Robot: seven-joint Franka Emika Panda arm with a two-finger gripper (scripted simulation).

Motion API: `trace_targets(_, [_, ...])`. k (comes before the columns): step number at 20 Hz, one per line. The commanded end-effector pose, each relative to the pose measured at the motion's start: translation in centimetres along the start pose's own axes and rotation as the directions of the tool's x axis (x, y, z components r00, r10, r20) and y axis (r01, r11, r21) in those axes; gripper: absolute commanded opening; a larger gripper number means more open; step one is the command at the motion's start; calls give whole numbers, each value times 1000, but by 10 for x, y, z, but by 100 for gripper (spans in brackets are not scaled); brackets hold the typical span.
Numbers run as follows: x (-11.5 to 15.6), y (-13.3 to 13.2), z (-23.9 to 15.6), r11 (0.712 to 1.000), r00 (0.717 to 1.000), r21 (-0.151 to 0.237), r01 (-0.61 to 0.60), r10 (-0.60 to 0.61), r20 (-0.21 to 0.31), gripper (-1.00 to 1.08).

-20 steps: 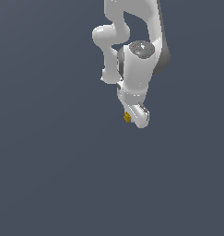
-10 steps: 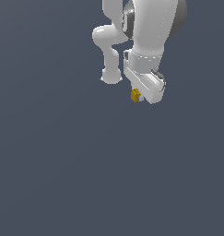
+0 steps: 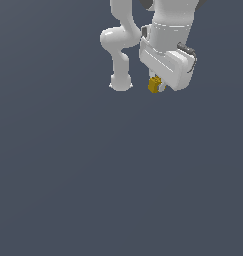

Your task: Pick up the object and move it to a goal position.

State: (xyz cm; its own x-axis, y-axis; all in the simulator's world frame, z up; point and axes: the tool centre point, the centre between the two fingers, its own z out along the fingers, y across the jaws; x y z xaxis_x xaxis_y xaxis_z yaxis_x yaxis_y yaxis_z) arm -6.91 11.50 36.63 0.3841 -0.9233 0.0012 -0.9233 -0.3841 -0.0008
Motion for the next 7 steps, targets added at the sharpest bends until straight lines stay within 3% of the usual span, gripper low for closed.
trace_targets(1, [-2,0,-9,1000,1000,-1,0,0,1,-100])
trace_targets(7, [-4,-1,-15,1000,1000,-1,1,-1,1,-100])
